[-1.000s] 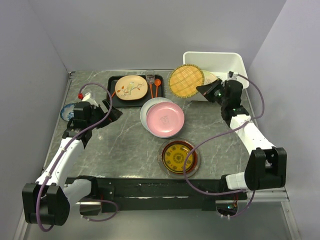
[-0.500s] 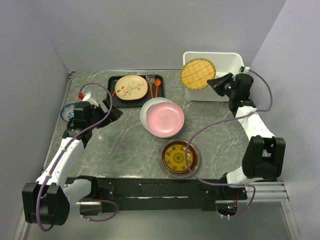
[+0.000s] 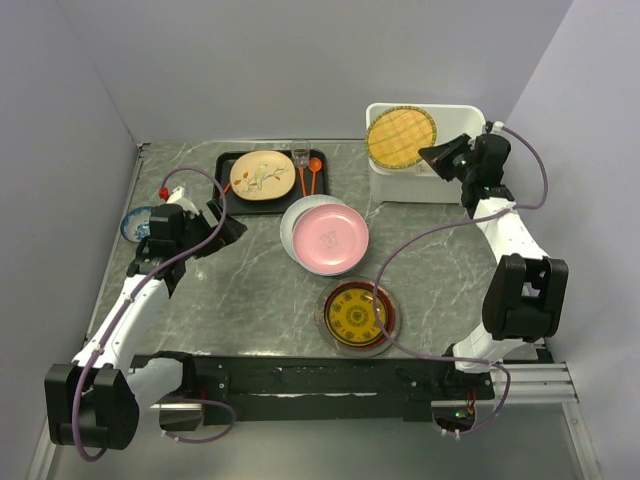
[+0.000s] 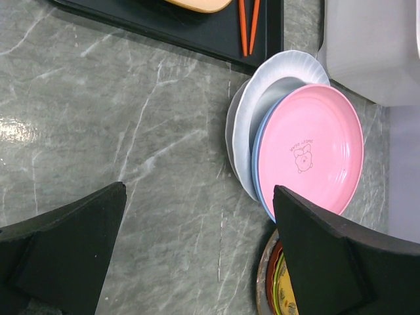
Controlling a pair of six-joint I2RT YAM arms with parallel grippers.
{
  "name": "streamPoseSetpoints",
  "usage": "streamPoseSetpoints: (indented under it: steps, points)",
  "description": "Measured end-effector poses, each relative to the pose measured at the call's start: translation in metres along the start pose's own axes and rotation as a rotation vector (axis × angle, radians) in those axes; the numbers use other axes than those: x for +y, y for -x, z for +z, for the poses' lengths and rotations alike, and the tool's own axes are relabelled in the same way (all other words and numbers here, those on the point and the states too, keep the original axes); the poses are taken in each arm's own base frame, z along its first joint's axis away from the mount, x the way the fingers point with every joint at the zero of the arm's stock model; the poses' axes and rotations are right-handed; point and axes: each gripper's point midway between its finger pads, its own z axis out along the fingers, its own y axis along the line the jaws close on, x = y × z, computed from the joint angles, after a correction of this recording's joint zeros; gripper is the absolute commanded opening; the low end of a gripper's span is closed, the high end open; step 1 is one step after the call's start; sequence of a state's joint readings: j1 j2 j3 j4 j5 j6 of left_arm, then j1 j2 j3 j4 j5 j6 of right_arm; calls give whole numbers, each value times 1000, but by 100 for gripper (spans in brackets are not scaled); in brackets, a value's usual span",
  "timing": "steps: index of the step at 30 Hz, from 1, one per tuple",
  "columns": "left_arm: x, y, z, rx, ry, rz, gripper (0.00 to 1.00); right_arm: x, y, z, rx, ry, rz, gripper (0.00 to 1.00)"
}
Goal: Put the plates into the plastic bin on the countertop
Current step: Place the plate in the plastic bin.
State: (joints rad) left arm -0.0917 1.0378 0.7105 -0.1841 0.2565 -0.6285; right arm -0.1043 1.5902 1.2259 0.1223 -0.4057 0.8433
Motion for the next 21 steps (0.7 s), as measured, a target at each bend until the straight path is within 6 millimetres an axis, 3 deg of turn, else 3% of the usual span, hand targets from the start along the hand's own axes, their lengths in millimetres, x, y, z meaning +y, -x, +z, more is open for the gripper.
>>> streamPoseSetpoints:
  steps: [14, 21]
  points:
    - [-2, -2, 0, 5, -6, 4, 99, -25, 13, 8, -35, -68, 17, 0]
    - [-4, -3, 1, 11, -12, 7, 99, -48, 22, 20, -49, -118, 38, 0]
